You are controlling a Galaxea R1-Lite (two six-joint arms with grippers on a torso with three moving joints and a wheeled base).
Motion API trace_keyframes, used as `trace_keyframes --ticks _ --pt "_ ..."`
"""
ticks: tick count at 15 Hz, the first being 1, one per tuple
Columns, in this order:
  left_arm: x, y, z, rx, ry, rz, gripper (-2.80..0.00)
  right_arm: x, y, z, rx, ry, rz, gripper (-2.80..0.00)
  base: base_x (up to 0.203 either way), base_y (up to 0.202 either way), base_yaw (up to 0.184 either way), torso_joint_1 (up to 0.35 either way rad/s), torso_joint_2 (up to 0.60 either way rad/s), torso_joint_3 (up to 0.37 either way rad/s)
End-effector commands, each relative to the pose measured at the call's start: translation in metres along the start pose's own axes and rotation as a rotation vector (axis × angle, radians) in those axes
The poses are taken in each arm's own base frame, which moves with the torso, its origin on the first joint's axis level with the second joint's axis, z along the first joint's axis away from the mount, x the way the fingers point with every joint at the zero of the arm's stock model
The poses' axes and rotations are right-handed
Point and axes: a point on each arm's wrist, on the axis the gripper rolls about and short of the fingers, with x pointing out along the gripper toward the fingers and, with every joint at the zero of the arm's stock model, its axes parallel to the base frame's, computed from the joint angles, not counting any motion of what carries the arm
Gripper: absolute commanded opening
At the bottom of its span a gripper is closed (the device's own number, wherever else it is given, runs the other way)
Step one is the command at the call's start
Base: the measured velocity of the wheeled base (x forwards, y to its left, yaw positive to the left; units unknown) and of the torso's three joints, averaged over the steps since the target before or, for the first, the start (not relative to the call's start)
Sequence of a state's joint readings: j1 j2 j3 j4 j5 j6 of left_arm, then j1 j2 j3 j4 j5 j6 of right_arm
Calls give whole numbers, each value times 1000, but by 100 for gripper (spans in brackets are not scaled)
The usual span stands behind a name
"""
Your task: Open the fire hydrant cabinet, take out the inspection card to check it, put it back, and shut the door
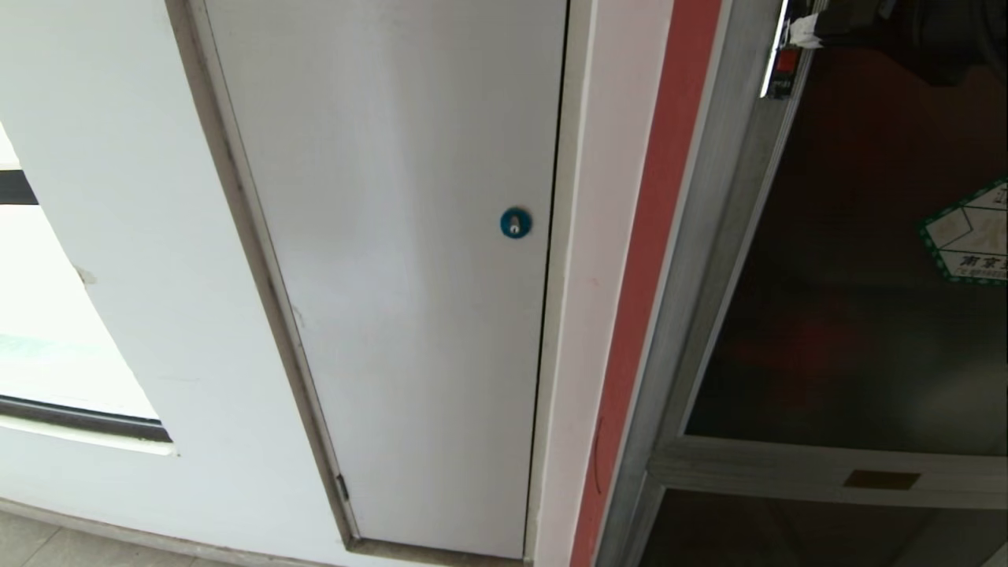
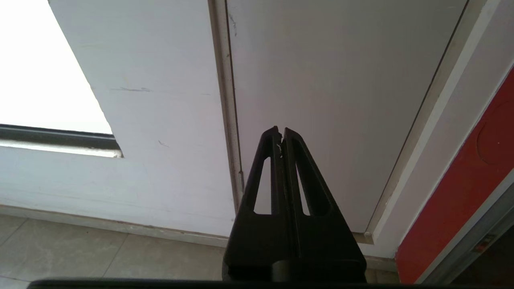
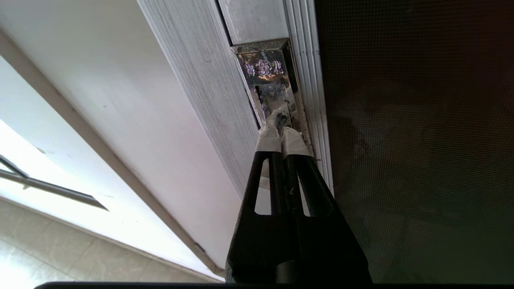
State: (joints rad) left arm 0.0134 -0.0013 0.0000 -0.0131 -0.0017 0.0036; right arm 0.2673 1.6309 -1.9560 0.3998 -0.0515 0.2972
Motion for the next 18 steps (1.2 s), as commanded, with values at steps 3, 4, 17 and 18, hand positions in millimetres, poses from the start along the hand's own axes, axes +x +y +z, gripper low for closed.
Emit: trace_keyframes --ticks 3,4,17,18 --pt "0 0 -2 1 5 1 -280 9 -1 -5 1 19 -8 -280 0 0 0 0 0 0" --pt "0 0 -2 -1 5 1 -280 10 -1 -5 1 17 -8 -280 0 0 0 0 0 0" --pt "0 0 -2 1 5 1 -280 -5 0 0 2 6 0 -280 0 0 0 0 0 0" --pt "0 0 -2 -1 5 1 -280 -11 0 1 3 11 0 -280 0 0 0 0 0 0"
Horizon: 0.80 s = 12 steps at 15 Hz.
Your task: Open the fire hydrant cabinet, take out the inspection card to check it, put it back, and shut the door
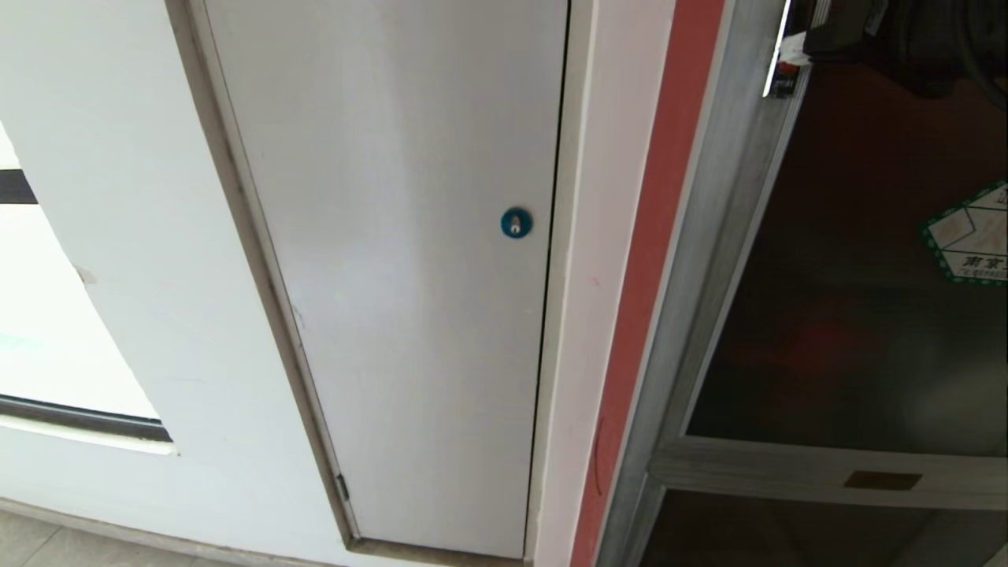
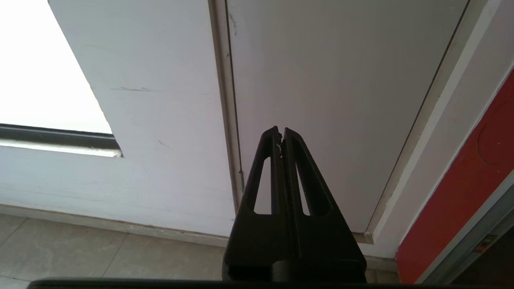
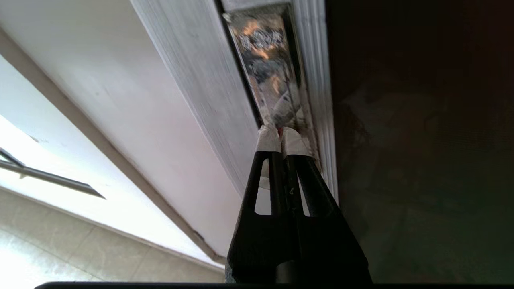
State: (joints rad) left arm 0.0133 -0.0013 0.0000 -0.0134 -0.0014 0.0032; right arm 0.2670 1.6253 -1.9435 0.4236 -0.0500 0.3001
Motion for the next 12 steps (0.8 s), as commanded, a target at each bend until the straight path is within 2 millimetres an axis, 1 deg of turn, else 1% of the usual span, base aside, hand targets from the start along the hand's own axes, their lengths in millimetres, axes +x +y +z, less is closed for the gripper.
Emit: trace_keyframes --ticks 1,7,11,12 --pt "0 0 -2 1 5 0 -280 -17 2 4 6 -12 12 -280 0 0 0 0 0 0" --pt "0 0 -2 0 5 0 -280 -57 10 2 16 -15 80 -280 0 0 0 0 0 0" --pt "0 0 -2 0 5 0 -280 -84 9 -3 17 -18 101 -280 0 0 0 0 0 0" --pt "1 0 -2 1 7 0 -280 -93 8 -3 22 -26 104 -280 0 0 0 0 0 0"
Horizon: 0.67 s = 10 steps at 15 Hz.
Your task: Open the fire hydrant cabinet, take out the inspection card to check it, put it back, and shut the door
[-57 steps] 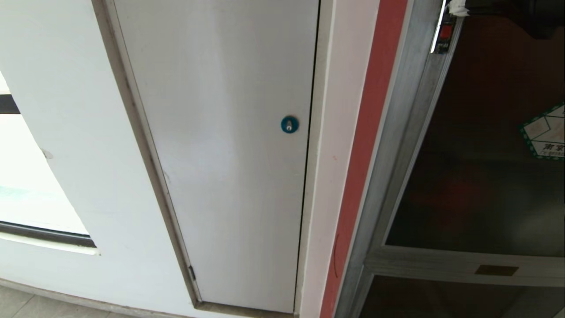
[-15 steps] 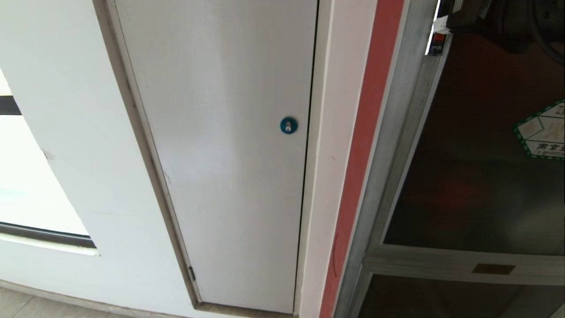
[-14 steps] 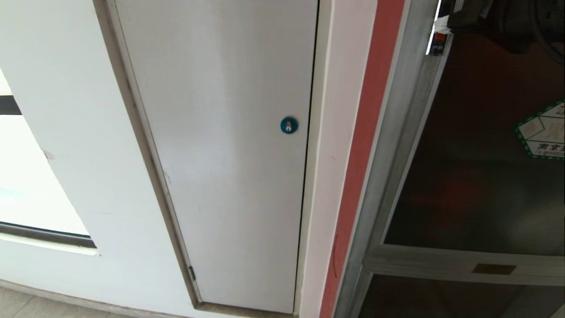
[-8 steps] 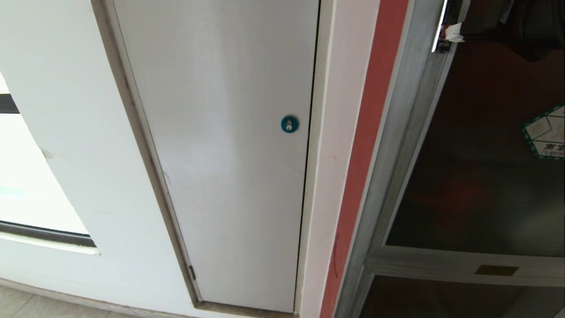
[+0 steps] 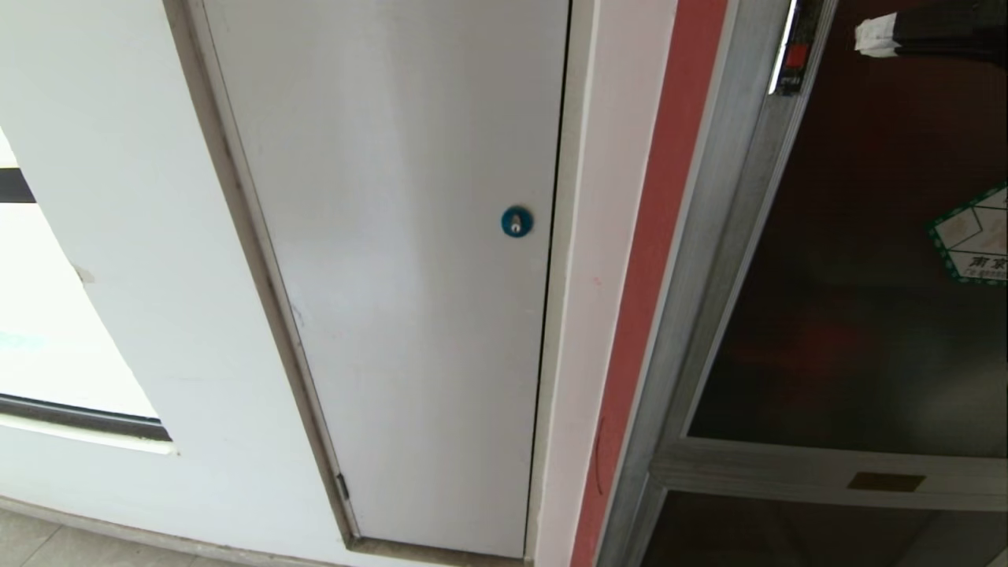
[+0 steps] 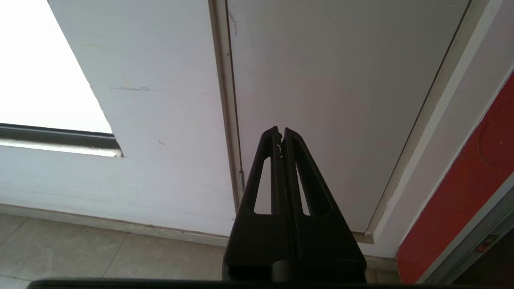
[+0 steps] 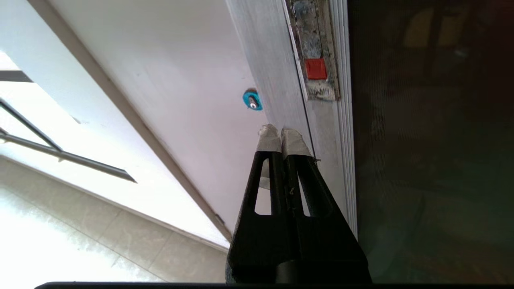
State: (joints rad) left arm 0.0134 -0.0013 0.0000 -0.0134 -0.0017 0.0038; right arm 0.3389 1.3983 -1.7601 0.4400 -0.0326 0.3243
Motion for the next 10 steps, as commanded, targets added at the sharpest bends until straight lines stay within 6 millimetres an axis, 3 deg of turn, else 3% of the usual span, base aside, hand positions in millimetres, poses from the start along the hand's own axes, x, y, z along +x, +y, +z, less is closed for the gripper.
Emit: trace_keyframes --ticks 1,10 --pt "0 0 -2 1 5 1 -280 -28 1 3 10 -39 16 -280 0 0 0 0 0 0" --pt "1 0 -2 0 7 1 -280 -118 -7 -10 15 -133 47 -280 0 0 0 0 0 0"
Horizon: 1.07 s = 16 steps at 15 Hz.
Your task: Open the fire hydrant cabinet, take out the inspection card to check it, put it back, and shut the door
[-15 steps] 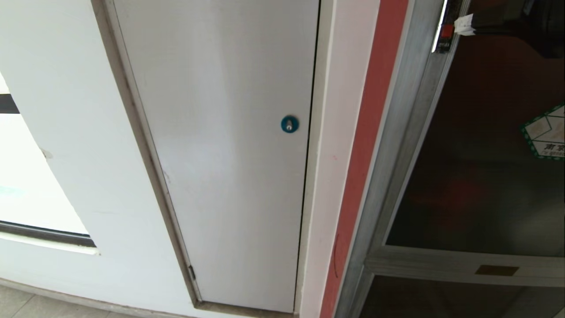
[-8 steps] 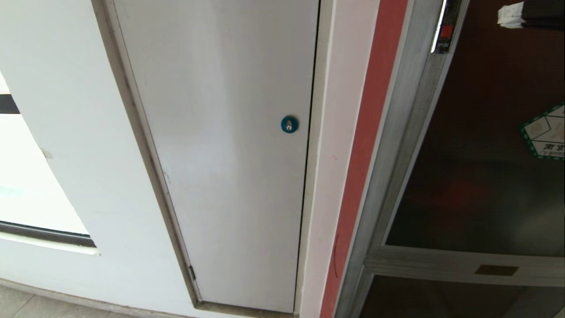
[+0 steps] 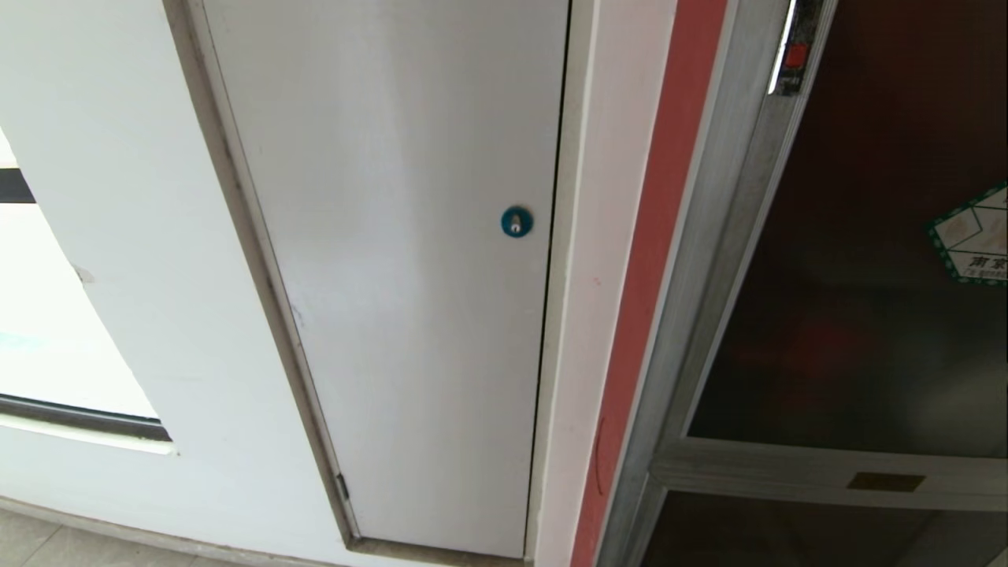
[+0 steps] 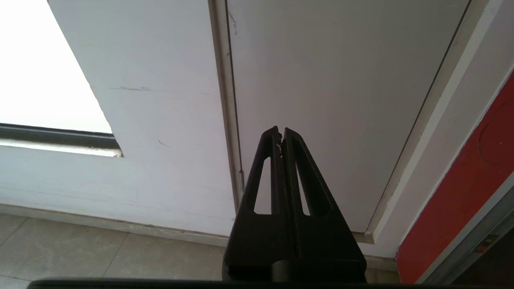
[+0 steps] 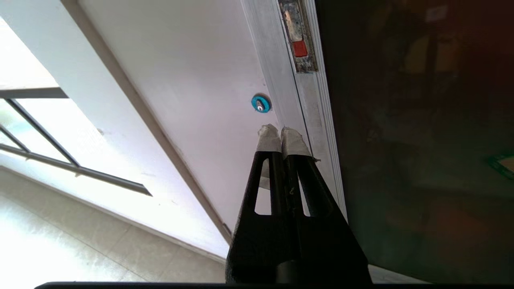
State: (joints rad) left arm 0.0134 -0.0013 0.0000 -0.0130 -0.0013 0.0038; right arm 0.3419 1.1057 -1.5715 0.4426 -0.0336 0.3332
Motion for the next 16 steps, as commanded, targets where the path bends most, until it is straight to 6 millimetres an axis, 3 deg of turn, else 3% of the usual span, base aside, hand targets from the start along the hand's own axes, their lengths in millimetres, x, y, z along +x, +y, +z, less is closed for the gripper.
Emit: trace_keyframes --ticks 1,11,16 --pt "0 0 -2 0 5 0 -280 -31 -1 1 3 -54 19 -280 0 0 0 0 0 0" --pt "0 0 -2 -1 5 0 -280 -120 -12 -24 -15 -181 51 -280 0 0 0 0 0 0" --pt "0 0 -2 0 5 0 -280 -162 -12 -45 -41 -280 -23 -280 0 0 0 0 0 0"
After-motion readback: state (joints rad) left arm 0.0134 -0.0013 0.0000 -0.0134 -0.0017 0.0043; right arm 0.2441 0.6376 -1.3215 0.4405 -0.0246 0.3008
